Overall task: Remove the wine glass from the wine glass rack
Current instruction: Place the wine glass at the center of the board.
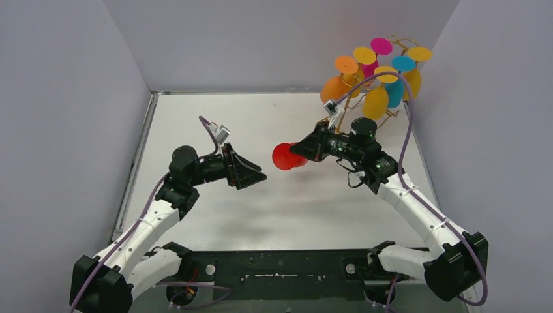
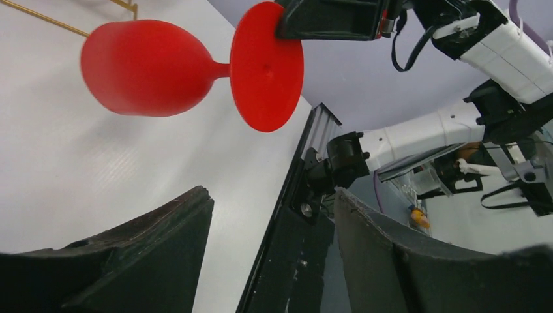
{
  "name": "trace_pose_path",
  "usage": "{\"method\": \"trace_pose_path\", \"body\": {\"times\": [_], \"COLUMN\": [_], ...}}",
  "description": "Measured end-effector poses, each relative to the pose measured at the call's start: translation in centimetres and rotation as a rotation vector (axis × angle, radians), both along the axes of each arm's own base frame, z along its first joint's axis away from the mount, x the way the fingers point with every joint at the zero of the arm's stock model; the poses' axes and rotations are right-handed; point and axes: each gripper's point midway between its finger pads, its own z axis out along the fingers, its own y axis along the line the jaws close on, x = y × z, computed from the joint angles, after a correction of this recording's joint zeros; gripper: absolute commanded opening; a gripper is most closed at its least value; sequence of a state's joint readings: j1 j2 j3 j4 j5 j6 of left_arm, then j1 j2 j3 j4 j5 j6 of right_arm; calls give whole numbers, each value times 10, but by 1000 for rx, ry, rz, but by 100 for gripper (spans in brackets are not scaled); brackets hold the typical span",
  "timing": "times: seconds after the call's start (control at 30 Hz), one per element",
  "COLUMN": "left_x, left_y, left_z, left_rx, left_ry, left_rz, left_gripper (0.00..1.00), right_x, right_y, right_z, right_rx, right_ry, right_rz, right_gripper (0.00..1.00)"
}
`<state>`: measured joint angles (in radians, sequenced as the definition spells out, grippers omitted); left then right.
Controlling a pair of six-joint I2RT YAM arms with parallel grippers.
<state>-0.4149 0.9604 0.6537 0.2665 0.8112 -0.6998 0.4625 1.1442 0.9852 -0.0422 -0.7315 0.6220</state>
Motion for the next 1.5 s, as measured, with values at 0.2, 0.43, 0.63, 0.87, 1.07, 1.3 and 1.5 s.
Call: {"method": "trace_pose_path", "body": {"times": [0.2,0.43,0.63,0.87,1.07,1.3,1.5], "left_x": [-2,-5,-5,-9,-9,-8,-11], "left_y": [-15,-22,-25,-25,-21,-19,-16], "left_z": [-6,3,3,-11,-9,-9,-9], "left_rx": [-44,-77,-91,-87,-97,-107,-117], "left_ry": [35,12,2,27,13,17,12], "left_rz": [-45,-69,-74,-71,-40,-17,-8], "left_gripper": [50,39,22,17,17,0,0], "right_x": [-4,-13,-20,-28,-29,-30,-30], "right_y": [14,28,39,50,53,54,55], "right_z": [-6,-2,-2,-8,-8,-7,-7], "right_rx": [13,44,66,60,61,69,72], "right_ry": [23,17,17,19,8,-13,-21], "right_rz": [60,121,169,210,221,227,234], "right_gripper": [0,0,0,0,0,0,4]}}
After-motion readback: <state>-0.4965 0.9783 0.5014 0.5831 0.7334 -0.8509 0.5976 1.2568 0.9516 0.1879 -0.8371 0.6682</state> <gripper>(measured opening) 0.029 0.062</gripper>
